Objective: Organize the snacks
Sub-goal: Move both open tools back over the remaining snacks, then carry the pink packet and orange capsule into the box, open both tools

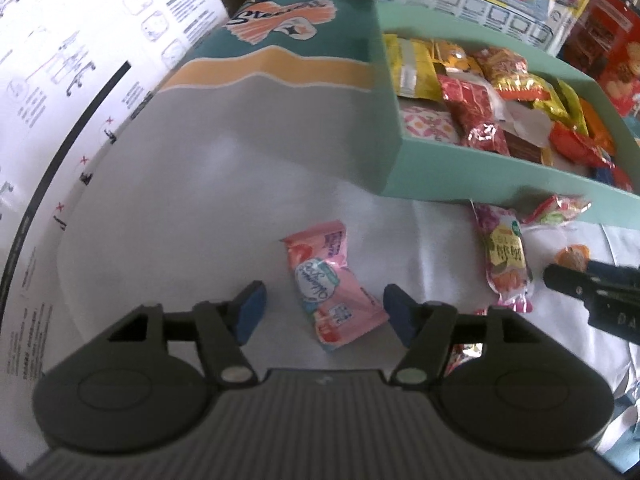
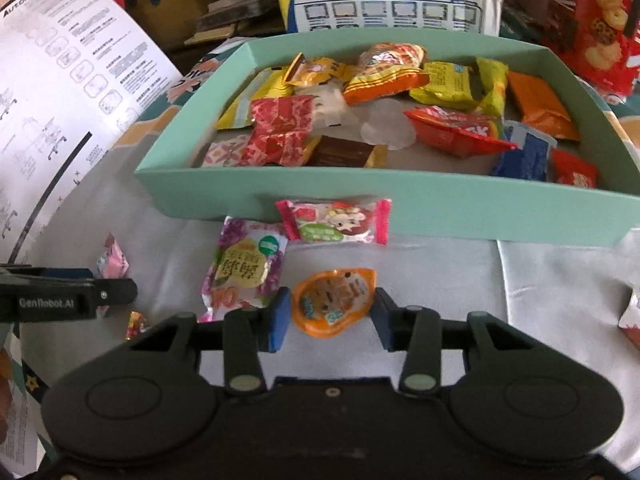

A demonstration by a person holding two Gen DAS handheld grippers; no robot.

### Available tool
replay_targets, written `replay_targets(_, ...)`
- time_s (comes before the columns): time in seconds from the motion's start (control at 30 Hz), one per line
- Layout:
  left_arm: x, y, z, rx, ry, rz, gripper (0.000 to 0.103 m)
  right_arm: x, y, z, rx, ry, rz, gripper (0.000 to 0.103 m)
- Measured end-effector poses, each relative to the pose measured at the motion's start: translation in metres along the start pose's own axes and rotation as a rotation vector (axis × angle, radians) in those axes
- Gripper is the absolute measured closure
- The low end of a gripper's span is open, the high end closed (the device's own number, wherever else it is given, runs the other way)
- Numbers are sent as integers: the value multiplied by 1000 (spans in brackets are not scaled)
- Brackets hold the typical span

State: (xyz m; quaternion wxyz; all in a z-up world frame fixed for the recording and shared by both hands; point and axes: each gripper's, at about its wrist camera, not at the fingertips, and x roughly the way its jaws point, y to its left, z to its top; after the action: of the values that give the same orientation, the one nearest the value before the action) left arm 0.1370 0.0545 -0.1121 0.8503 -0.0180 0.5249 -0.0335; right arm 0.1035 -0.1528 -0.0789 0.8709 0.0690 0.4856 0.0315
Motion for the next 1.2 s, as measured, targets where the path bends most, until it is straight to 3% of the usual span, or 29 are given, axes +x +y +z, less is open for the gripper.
replay_targets(0.23,5,-2,8,-53,1,16,38,-6,-8,-6,25,-6,10,61)
replay_targets(0.27,5,-2,8,-60,-7,19,46,-5,-9,-5,29,-4,12,61)
replay_targets(0.3,4,-2,8,-58,-18,27,63,-7,-10,-7,35,-4,13,61)
replay_targets(0.4,1,-1,6,-57,-35,24,76,-11,-15,-10,57,-4,15,61)
replay_targets(0.63,-11,-6,-4,-33,-25,-10,77,-25,-31,-13,122,-20,21,61)
replay_targets(0.8,-36,-23,1,12,-68,-73,77,-45,-46,-2,161,-71,30,61)
replay_targets(1.07,-56,-82,54,146,-184,-163,77,-65,-67,48,215,-168,66,61)
replay_targets(1.2,-39,-112,84,195,-167,-199,77,-60,-71,71,227,-173,81,61)
